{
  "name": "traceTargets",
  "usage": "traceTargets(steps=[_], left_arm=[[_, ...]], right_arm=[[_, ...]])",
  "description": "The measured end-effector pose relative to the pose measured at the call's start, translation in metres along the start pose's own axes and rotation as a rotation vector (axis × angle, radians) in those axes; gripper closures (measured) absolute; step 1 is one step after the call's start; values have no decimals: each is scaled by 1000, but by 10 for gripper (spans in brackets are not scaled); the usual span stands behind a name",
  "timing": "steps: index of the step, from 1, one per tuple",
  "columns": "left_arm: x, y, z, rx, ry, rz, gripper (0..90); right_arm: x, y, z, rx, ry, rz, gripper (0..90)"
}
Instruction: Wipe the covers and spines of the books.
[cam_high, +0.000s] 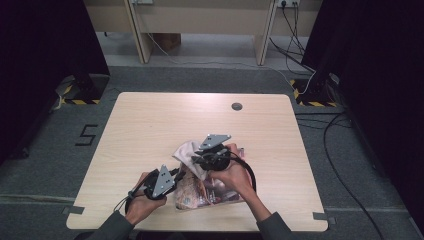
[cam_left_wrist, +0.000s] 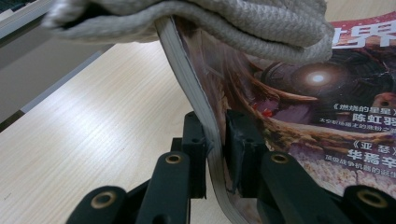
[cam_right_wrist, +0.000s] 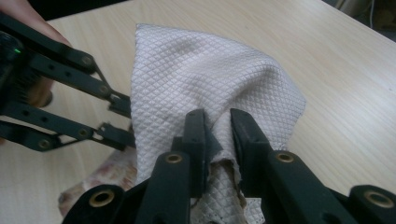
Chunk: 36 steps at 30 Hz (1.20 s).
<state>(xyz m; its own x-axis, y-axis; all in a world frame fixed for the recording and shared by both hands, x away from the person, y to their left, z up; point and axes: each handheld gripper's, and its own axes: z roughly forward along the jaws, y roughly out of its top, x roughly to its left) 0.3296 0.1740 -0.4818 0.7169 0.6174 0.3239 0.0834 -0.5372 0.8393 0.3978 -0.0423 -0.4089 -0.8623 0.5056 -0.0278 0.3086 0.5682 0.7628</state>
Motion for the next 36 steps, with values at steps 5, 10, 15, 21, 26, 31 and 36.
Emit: traceTargets(steps=[5, 10, 15, 21, 26, 31, 36], left_arm=[[0, 0, 0, 6, -1, 3, 782], [0, 0, 0, 6, -1, 4, 781], [0, 0, 0, 4, 0, 6, 780], [-1, 1, -1, -1, 0, 10, 778], [-1, 1, -1, -2, 0, 15, 778], [-1, 1, -1, -2, 1, 18, 777], [-1, 1, -2, -5, 1, 22, 777]], right_arm=[[-21, -12, 0, 40, -23, 52, 770], [-41, -26, 0, 73, -51, 101, 769], [-58, -36, 0, 101, -77, 135, 767], [-75, -48, -1, 127, -100, 177, 767], [-90, -60, -1, 148, -135, 216, 767], [-104, -73, -1, 169, -177, 254, 767], [-119, -85, -2, 179, -215, 291, 765]])
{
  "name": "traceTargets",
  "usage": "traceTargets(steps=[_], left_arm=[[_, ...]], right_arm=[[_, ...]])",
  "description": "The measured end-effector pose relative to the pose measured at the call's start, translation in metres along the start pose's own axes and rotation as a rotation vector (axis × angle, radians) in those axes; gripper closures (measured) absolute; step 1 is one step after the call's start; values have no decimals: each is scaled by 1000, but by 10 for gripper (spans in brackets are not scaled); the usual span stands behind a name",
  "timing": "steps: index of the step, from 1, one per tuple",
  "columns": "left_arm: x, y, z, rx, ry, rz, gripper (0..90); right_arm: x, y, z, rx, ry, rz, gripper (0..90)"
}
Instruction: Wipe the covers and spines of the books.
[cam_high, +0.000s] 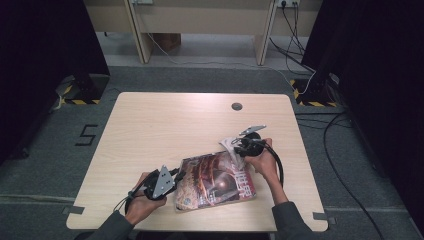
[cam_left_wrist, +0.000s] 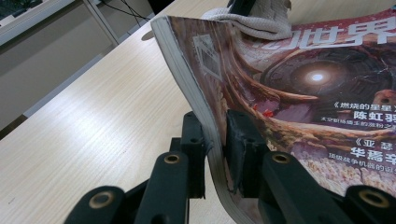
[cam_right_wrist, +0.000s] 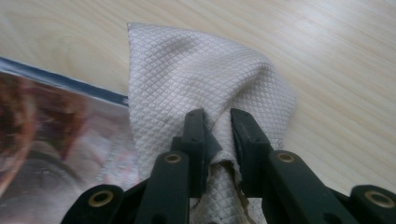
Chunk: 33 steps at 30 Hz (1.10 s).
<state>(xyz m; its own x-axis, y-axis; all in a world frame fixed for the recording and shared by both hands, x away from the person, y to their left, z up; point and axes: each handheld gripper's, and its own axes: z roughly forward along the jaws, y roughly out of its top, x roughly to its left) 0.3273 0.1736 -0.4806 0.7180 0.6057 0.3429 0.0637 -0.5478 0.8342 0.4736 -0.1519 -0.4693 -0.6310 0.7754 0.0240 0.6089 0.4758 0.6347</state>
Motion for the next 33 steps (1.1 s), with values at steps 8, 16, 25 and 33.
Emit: traceTargets(steps=[8, 16, 25, 33], left_arm=[[0, 1, -1, -6, 4, 14, 776], [0, 1, 0, -6, 6, 8, 776], [-1, 2, 0, -9, 9, 14, 776], [0, 2, 0, -9, 6, 17, 776]], right_arm=[[-16, -10, 6, 7, -53, 44, 761], [-13, -9, 4, 9, -57, 16, 770], [15, 7, -4, -24, 6, -68, 771], [-19, -10, 9, 24, -58, 23, 770]])
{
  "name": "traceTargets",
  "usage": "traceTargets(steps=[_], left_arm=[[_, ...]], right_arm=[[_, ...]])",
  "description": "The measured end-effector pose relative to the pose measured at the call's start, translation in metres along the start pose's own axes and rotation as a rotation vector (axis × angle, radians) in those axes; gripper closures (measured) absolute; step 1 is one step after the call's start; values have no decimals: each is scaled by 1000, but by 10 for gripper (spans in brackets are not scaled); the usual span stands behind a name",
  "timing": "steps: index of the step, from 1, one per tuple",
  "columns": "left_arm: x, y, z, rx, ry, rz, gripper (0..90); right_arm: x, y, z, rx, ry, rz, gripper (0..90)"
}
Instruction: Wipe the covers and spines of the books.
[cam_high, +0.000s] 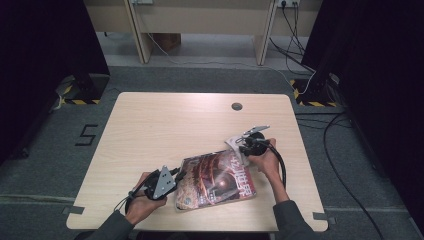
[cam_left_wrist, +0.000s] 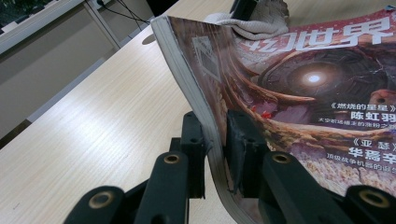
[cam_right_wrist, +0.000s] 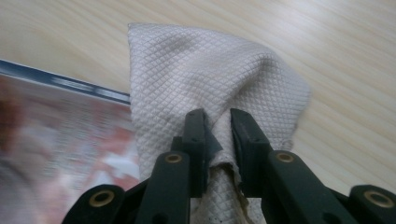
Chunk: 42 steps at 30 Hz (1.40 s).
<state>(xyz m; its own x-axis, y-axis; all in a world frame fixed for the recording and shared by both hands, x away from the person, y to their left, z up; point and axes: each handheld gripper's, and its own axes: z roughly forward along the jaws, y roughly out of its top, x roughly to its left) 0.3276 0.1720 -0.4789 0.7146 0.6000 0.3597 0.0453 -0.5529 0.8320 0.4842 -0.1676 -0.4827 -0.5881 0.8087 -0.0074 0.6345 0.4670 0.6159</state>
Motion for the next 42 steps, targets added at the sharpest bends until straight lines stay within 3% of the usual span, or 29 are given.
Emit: traceTargets(steps=[4, 13, 23, 26, 31, 33, 37, 42], left_arm=[[0, 0, 0, -1, 0, 0, 776], [0, 0, 0, 0, -3, -1, 776], [1, 0, 0, 2, -3, -5, 774], [0, 0, -1, 0, -3, -2, 774], [0, 0, -1, 0, -2, 0, 774], [0, 1, -1, 0, -2, 1, 774], [1, 1, -1, -4, -3, -3, 774], [0, 1, -1, -4, -2, -1, 774]], right_arm=[[-7, -4, 3, -1, 0, 27, 770], [-1, 0, -2, -2, 6, -27, 774], [28, 12, -12, -38, 80, -97, 774], [34, 15, -14, -39, 67, -127, 774], [21, 10, -7, -5, 5, -98, 774], [12, 5, -3, 11, -21, -64, 774], [-1, -2, 0, 20, -33, -26, 774], [-2, -2, 1, 23, -40, -33, 775]])
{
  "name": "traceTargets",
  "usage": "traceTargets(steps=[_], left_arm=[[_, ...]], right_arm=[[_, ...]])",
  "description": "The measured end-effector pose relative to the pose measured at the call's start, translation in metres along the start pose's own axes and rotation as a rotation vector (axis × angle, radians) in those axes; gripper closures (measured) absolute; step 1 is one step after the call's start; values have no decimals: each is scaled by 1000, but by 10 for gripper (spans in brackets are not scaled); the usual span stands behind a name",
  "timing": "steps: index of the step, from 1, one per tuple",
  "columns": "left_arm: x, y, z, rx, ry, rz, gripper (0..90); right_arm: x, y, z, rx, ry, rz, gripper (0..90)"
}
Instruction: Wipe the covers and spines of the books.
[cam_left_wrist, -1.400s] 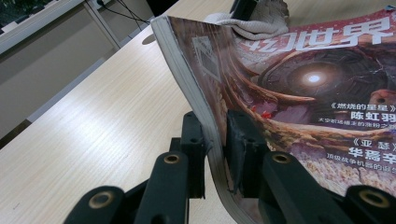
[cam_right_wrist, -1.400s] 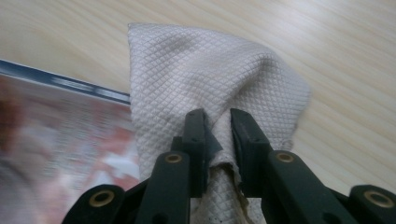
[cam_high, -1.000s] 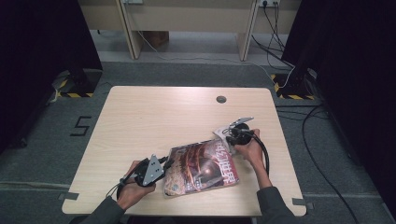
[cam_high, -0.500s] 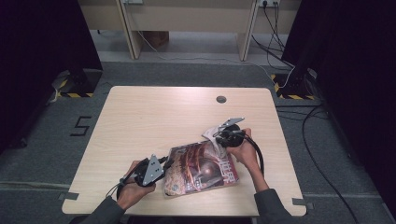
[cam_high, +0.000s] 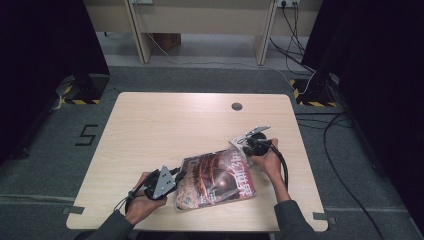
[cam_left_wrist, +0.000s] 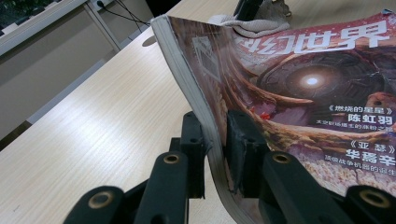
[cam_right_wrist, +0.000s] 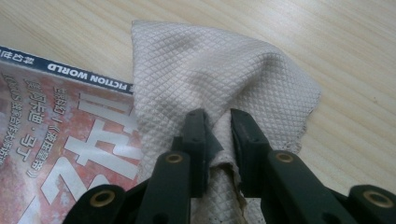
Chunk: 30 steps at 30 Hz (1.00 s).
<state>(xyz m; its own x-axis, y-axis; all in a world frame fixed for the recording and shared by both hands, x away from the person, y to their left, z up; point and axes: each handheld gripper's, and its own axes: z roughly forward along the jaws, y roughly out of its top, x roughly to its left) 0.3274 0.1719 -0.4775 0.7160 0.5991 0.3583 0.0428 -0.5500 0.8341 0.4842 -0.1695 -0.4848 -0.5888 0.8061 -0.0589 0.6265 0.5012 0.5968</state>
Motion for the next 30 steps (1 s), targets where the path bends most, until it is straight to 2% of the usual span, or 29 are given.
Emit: traceTargets(steps=[5, 8, 14, 20, 28, 30], left_arm=[[0, 0, 0, 1, -1, -1, 774], [0, 0, 0, 3, 0, 1, 774], [1, -1, 0, 5, -1, -1, 772], [1, -1, 1, 7, 1, -7, 770], [1, -1, 1, 8, 6, -6, 770], [1, -1, 1, 8, 6, 0, 770]], right_arm=[[5, 4, -6, -35, 46, -14, 777], [14, 10, -9, -54, 77, -37, 777], [41, 23, -20, -86, 132, -104, 777], [69, 33, -30, -110, 147, -163, 777], [100, 43, -45, -158, 209, -210, 774], [107, 46, -49, -177, 242, -216, 774]])
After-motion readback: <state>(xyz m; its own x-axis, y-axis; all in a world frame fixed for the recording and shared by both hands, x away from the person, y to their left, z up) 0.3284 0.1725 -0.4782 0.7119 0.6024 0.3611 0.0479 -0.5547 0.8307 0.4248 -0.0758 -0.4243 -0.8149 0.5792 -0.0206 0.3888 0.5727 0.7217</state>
